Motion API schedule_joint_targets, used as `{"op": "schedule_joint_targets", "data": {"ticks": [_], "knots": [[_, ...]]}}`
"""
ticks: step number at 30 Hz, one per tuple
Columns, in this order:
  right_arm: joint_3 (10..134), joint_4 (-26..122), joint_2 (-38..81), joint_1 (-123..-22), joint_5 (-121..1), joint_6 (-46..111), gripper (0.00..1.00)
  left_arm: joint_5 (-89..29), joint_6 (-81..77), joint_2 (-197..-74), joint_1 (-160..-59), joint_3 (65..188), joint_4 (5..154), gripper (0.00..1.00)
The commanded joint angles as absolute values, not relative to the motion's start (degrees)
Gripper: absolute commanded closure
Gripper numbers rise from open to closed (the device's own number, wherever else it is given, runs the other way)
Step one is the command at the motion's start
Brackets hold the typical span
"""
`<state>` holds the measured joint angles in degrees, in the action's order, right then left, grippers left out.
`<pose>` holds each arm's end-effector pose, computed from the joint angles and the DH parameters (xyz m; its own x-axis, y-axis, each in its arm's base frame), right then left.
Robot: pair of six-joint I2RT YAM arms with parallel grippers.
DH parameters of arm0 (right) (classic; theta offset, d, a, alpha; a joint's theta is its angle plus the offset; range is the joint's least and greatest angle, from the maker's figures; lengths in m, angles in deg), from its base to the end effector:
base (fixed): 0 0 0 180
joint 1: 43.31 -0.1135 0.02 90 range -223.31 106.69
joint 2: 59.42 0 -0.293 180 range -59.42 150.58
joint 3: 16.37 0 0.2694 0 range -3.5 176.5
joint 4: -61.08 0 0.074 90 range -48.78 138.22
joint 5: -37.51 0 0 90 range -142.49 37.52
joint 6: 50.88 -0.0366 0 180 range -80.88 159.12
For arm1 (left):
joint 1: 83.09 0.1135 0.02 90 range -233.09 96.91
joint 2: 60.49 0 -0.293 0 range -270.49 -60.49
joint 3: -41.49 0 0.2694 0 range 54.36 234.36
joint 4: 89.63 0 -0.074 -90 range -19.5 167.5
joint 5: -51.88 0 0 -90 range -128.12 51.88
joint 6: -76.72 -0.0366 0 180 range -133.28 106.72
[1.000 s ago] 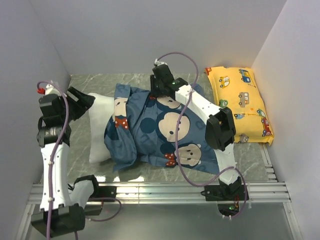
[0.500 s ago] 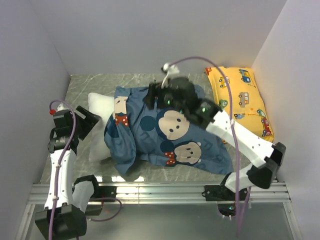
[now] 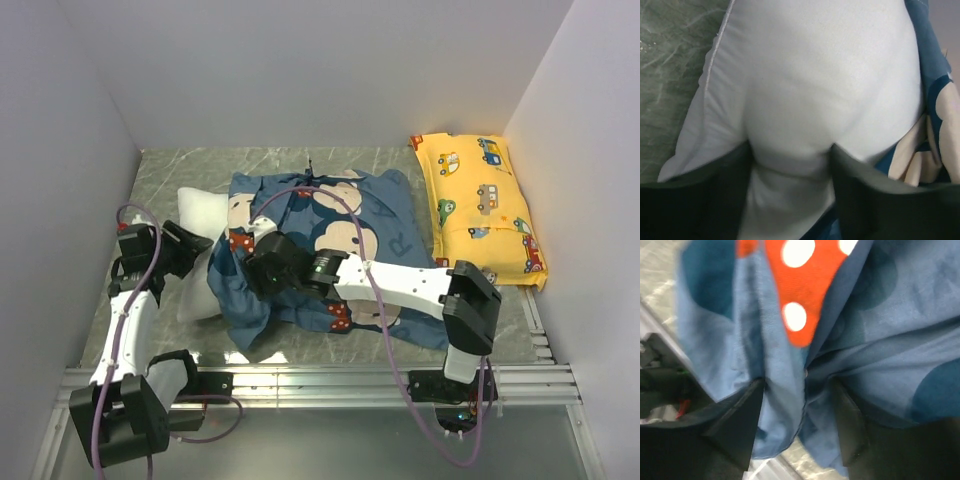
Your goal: Remove the pillowcase from the pillow
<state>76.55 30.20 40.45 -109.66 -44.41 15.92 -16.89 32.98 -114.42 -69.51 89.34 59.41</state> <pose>0.1751 0.3870 0.3020 -0.5659 -0.3199 -0.7599 -0.6957 0.6798 0.2319 0.1991 0.0345 0.2567 -0.4497 -0.8014 -0.3943 -0.3801 0.5712 -0.7275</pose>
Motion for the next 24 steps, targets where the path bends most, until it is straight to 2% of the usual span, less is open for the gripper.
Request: {"op": "schedule_joint_targets", "data": {"ticks": [1,2,3,4,5,7,8,16,17,20,24], "knots": [[80.96,30.29,39.81,-109.06,-38.88,15.30,0.54,-15.70,33.92,-117.00,-69.82,89.60,61.76,0.47],[80.87,29.59,39.28,-108.88,-37.56,15.39,0.60,-16.58,33.92,-118.40,-69.91,90.13,62.11,0.69],[80.70,28.71,37.80,-108.36,-36.59,15.47,0.66,-17.11,33.83,-119.19,-69.82,90.66,62.38,0.80],[79.91,28.18,36.83,-107.92,-35.71,15.48,0.80,-17.81,33.74,-120.07,-69.91,92.31,62.55,0.93],[79.38,27.22,35.77,-107.22,-34.39,15.48,0.86,-18.60,33.74,-122.08,-69.82,93.29,62.03,1.00],[76.85,26.42,32.08,-104.77,-33.24,15.56,0.98,-20.45,33.39,-124.03,-69.74,96.18,62.12,1.00],[75.70,25.90,30.50,-103.62,-32.63,15.48,1.00,-21.59,33.30,-125.43,-69.56,97.15,61.68,1.00],[55.05,27.12,8.18,-84.56,-34.55,14.94,1.00,-25.73,30.93,-131.41,-64.38,109.11,58.78,1.00],[53.64,27.30,6.95,-80.10,-35.16,14.95,1.00,-25.82,31.02,-132.29,-64.20,109.99,58.69,1.00],[50.91,27.47,5.00,-75.23,-37.45,15.39,1.00,-25.99,31.54,-134.31,-64.02,113.15,57.99,1.00],[50.90,29.05,7.27,-75.13,-41.75,14.77,1.00,-24.77,31.64,-135.72,-64.20,114.92,58.95,1.00]]}}
